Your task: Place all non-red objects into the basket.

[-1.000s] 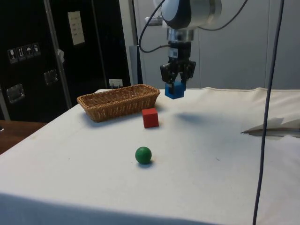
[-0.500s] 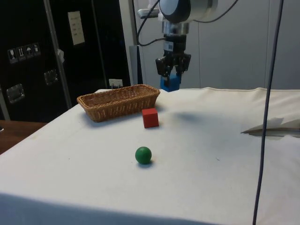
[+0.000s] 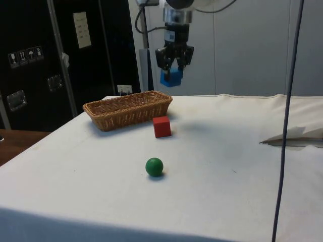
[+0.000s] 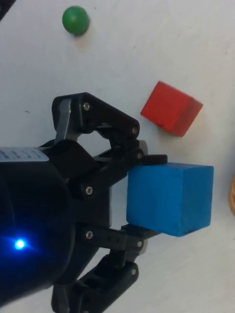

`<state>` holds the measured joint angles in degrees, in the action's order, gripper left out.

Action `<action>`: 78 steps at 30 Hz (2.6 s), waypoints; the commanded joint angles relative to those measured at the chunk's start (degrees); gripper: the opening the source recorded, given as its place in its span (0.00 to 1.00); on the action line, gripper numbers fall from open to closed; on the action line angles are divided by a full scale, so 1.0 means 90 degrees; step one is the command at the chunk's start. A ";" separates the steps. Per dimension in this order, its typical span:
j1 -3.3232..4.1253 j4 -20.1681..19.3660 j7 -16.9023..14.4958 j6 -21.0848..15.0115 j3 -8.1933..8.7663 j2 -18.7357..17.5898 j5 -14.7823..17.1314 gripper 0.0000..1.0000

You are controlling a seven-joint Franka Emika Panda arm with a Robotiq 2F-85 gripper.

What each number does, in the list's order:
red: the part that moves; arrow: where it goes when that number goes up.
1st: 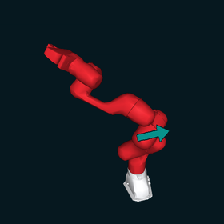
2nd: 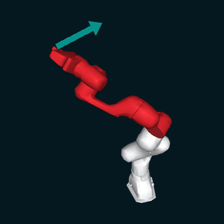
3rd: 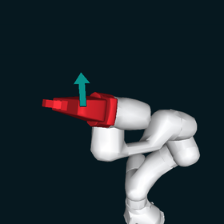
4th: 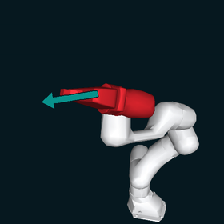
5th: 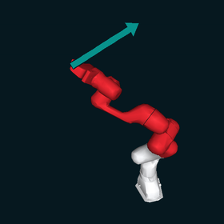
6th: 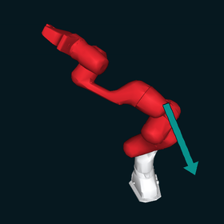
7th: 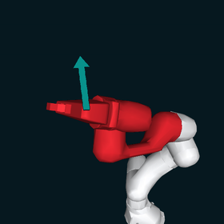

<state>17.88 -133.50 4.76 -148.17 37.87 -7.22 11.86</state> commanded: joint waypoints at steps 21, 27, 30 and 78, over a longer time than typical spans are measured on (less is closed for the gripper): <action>0.0032 0.1229 0.0140 0.0458 -0.0140 -0.1267 0.0293 0.03; -0.0102 0.1725 -0.0083 0.0547 -0.0204 -0.1846 0.0688 0.03; -0.0064 0.1897 -0.0089 0.0497 -0.0134 -0.2063 0.0764 0.03; -0.0197 0.3731 -0.0325 0.1063 -0.0045 -0.3902 0.1821 1.00</action>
<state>16.04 -99.98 1.78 -139.80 37.18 -43.14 28.59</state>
